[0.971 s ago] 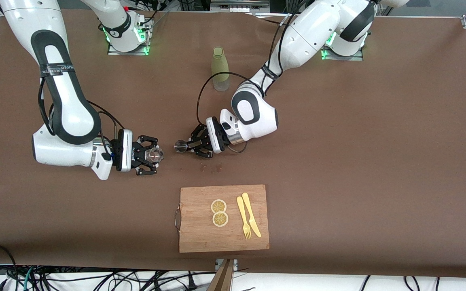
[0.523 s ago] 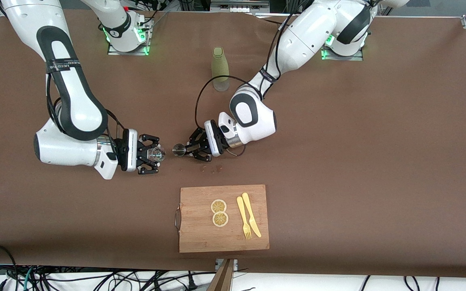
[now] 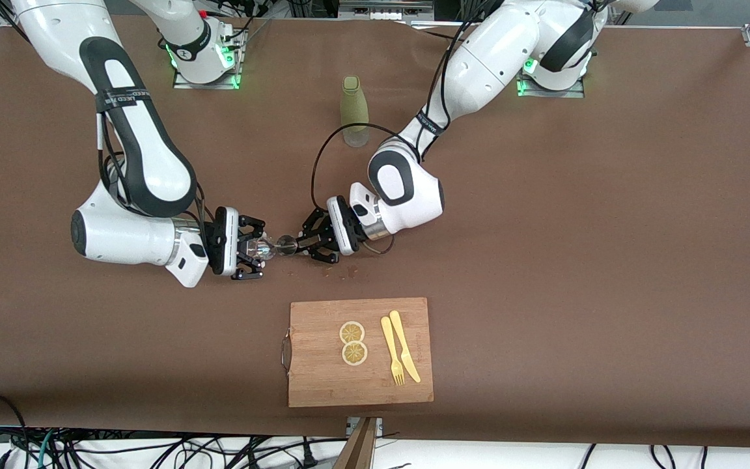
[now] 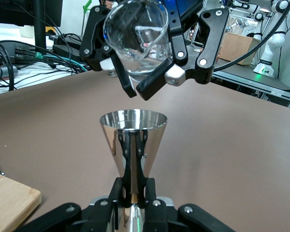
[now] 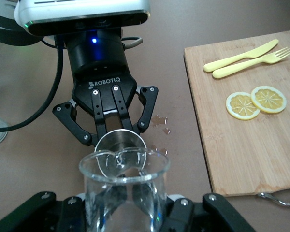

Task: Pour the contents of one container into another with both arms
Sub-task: 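Tilt the glass cup with the right gripper, pouring into the jigger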

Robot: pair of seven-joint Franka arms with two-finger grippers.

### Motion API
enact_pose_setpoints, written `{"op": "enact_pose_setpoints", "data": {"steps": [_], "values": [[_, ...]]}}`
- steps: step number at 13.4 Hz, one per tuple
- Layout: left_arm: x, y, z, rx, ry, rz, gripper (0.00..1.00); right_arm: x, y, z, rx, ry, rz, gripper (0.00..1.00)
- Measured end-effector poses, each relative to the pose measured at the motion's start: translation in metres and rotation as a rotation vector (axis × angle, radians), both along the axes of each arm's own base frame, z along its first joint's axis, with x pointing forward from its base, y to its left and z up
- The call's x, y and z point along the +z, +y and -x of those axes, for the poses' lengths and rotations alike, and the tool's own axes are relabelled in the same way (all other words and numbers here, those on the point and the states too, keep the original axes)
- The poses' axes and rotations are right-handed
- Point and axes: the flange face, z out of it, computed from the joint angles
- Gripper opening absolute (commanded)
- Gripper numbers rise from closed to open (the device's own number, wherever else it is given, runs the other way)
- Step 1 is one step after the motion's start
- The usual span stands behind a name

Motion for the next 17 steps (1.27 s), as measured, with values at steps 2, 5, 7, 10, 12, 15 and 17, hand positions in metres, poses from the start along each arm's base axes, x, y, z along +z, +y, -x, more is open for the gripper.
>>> {"op": "enact_pose_setpoints", "data": {"steps": [2,5,7,10,12,15,17], "values": [[-0.001,-0.001,0.001,-0.001,-0.001,-0.002,0.00,0.004,0.005,-0.001,0.010,-0.006,0.034,0.00],[-0.002,-0.001,0.000,-0.001,-0.002,-0.003,0.00,0.013,0.014,-0.002,0.017,-0.011,0.080,0.00],[-0.002,-0.001,0.000,0.000,-0.002,-0.003,0.00,0.013,0.016,-0.001,0.024,-0.013,0.086,0.00],[-0.002,-0.001,0.000,-0.001,-0.002,-0.003,0.00,0.013,0.015,-0.001,0.033,-0.018,0.112,0.00],[0.000,-0.002,0.000,0.000,-0.004,0.000,0.00,0.012,0.014,-0.001,0.040,-0.020,0.129,0.00],[0.001,-0.002,-0.001,0.000,-0.004,0.001,0.00,0.012,0.014,-0.001,0.044,-0.023,0.139,0.00],[0.001,-0.002,-0.001,0.000,-0.004,0.001,0.00,0.012,0.013,-0.001,0.047,-0.027,0.158,0.00]]}}
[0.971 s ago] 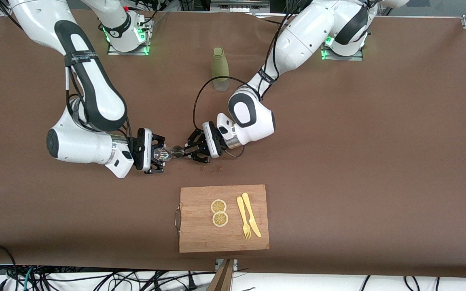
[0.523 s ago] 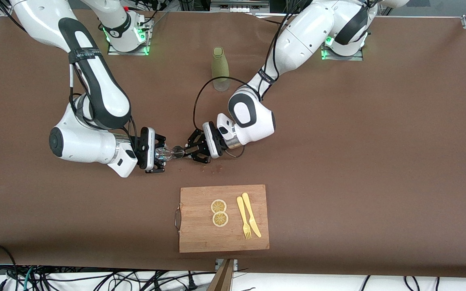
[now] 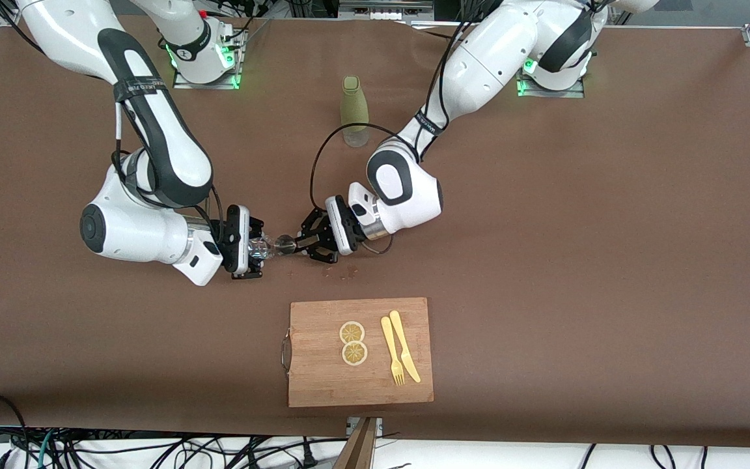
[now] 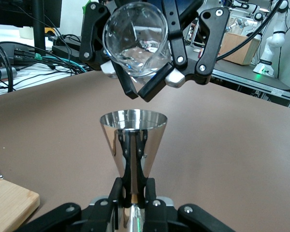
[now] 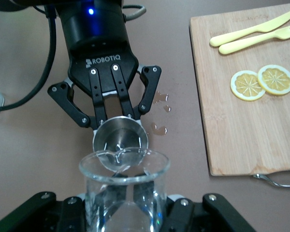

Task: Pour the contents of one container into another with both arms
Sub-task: 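Tilt the glass cup with the right gripper, pouring into the jigger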

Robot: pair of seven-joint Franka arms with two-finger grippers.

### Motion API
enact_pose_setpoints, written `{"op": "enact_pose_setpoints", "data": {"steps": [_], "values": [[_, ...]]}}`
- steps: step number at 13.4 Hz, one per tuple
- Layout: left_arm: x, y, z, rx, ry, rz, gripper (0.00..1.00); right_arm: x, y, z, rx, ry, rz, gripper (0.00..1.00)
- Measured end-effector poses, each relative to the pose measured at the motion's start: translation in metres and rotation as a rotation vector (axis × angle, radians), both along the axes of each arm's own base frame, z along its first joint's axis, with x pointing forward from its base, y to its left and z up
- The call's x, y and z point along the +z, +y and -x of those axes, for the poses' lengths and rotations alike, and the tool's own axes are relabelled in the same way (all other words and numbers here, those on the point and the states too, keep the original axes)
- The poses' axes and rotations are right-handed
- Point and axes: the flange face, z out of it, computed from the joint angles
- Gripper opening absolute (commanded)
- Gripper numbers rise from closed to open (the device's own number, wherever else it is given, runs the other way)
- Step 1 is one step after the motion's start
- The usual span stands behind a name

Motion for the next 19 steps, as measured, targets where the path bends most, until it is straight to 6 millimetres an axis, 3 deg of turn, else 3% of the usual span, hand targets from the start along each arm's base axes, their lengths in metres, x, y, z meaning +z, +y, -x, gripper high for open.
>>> {"op": "enact_pose_setpoints", "data": {"steps": [19], "values": [[0.000,0.000,0.000,0.001,-0.001,0.002,0.00,0.010,0.032,0.007,-0.013,-0.004,0.121,0.00]]}}
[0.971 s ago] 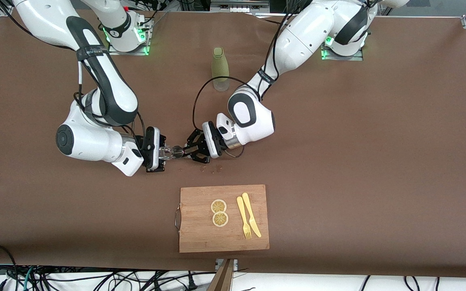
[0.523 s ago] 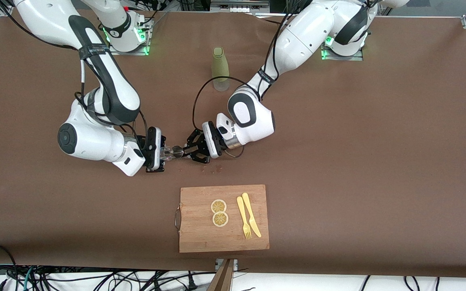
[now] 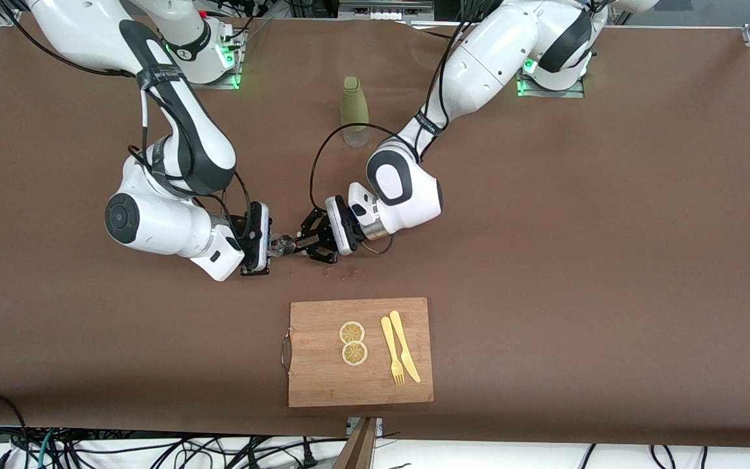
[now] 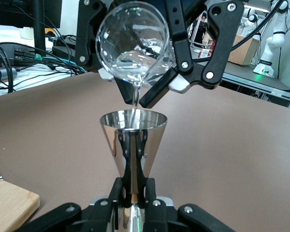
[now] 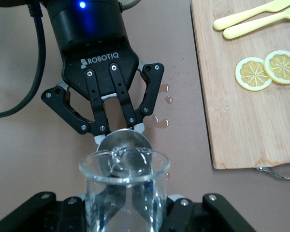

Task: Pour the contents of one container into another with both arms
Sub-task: 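Tilt the glass cup with the right gripper, pouring into the jigger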

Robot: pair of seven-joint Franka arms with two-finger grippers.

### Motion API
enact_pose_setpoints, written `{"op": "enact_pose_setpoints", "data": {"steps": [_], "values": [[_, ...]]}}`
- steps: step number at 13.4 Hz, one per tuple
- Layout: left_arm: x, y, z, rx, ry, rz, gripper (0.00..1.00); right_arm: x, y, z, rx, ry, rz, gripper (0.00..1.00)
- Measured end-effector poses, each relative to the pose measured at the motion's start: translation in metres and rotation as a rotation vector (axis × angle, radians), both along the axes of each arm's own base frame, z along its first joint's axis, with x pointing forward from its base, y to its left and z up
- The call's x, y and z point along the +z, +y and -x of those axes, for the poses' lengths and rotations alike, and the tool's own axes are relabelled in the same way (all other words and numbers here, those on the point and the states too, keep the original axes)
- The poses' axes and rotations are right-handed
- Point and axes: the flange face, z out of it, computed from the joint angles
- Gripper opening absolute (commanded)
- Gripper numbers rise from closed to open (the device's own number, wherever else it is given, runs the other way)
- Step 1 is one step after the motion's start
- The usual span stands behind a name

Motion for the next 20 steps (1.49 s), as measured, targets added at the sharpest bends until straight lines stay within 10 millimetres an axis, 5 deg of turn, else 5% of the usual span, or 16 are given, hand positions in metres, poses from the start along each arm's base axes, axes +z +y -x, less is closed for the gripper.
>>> {"op": "enact_pose_setpoints", "data": {"steps": [20], "values": [[0.0021,-0.0002,-0.0016,0.001,-0.004,0.003,0.00,-0.0002,-0.0043,-0.0017,0.020,-0.019,0.037,0.00]]}}
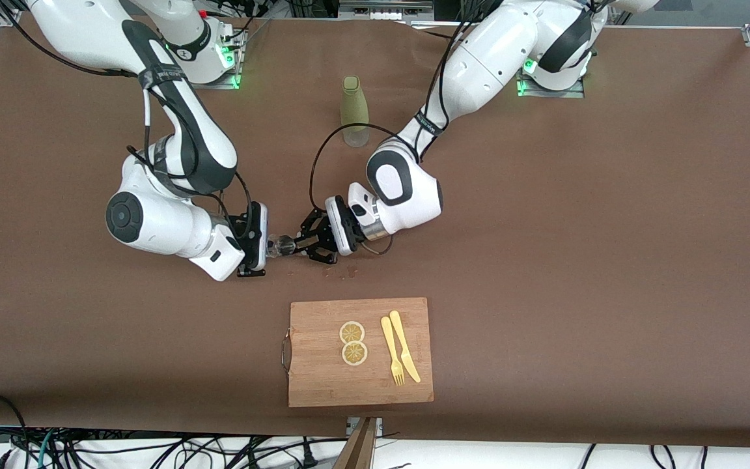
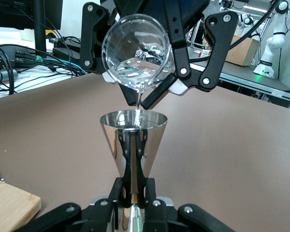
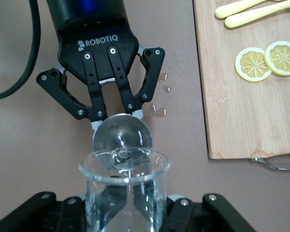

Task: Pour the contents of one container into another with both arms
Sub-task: 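Tilt the glass cup with the right gripper, pouring into the jigger, then move the glass cup back with the right gripper while the left gripper withdraws the jigger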

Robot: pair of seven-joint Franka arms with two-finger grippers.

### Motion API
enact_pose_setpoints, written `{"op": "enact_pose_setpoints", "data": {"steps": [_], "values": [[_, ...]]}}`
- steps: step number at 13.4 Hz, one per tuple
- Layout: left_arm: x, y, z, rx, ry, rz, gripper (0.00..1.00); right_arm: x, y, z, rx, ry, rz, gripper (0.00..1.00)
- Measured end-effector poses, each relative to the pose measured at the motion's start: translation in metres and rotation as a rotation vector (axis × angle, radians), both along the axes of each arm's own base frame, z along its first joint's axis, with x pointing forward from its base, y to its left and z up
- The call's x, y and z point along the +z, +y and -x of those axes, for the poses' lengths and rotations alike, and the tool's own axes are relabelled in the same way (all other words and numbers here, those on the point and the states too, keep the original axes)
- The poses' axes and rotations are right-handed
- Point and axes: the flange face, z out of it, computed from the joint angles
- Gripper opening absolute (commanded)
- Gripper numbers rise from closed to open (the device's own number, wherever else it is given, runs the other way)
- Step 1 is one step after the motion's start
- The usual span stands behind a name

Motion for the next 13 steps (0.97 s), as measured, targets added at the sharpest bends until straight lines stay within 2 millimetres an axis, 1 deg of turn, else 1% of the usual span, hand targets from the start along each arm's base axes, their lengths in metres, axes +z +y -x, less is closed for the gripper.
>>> {"op": "enact_pose_setpoints", "data": {"steps": [6,9,11,13], "values": [[0.001,0.001,-0.002,0.002,-0.003,0.000,0.00,0.000,-0.007,-0.003,-0.026,0.018,-0.088,0.00],[0.003,0.007,-0.009,0.010,-0.008,0.004,0.00,-0.001,-0.013,-0.006,-0.038,0.023,-0.128,0.00],[0.008,0.016,-0.020,0.004,-0.015,0.027,0.00,-0.001,-0.022,-0.008,-0.042,0.028,-0.133,0.00],[0.008,0.038,-0.035,-0.033,-0.038,0.060,0.00,-0.003,-0.035,-0.011,-0.044,0.038,-0.176,0.00]]}}
